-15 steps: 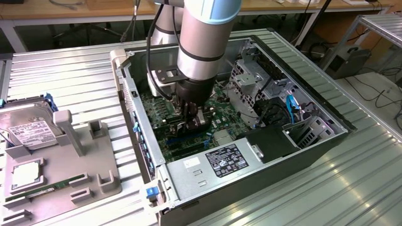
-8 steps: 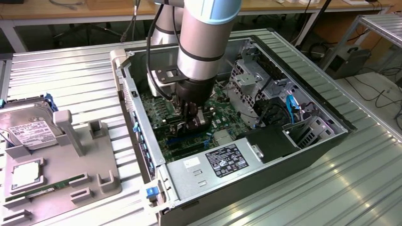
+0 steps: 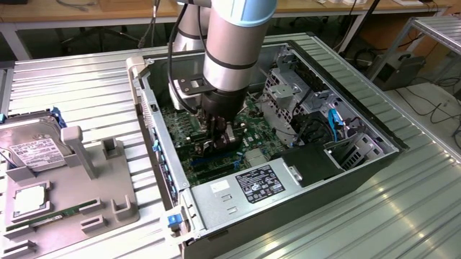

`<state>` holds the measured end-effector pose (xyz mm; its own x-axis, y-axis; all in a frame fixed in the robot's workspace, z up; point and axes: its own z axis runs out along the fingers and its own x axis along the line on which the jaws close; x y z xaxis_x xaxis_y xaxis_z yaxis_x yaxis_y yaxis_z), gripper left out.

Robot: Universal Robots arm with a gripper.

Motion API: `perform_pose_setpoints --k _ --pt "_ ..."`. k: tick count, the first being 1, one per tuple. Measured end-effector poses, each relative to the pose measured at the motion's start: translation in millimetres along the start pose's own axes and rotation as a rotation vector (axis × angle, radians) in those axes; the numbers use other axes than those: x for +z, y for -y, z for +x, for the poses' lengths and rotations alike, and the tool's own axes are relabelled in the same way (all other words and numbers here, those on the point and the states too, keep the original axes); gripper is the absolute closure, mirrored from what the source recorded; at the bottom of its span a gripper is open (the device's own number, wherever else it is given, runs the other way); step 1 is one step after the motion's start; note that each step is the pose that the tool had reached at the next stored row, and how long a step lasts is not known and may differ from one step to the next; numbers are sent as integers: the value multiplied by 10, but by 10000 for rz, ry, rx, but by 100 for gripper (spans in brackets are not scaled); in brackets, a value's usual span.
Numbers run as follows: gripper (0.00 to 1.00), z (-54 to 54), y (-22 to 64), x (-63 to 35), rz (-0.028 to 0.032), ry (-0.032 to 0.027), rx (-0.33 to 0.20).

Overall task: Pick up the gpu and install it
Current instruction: 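Insert the gpu into the slot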

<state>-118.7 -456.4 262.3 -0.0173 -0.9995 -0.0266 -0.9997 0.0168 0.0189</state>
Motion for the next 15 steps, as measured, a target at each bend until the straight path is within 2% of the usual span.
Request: perform_pose_setpoints --k 1,3,5,8,9,10,12,15 --pt "66 -1 -1 -40 0 0 0" --pt "66 -6 -4 -208 0 1 1" --pt "66 -8 -5 -262 0 1 -2" --pt "67 -15 -10 -297 0 2 -8" --pt "74 -18 -21 -298 1 3 -18" --pt "87 -18 -45 -299 -1 -1 -30" --pt "89 -21 -101 -286 11 1 -48" --pt "89 -22 -111 -282 16 -2 -51"
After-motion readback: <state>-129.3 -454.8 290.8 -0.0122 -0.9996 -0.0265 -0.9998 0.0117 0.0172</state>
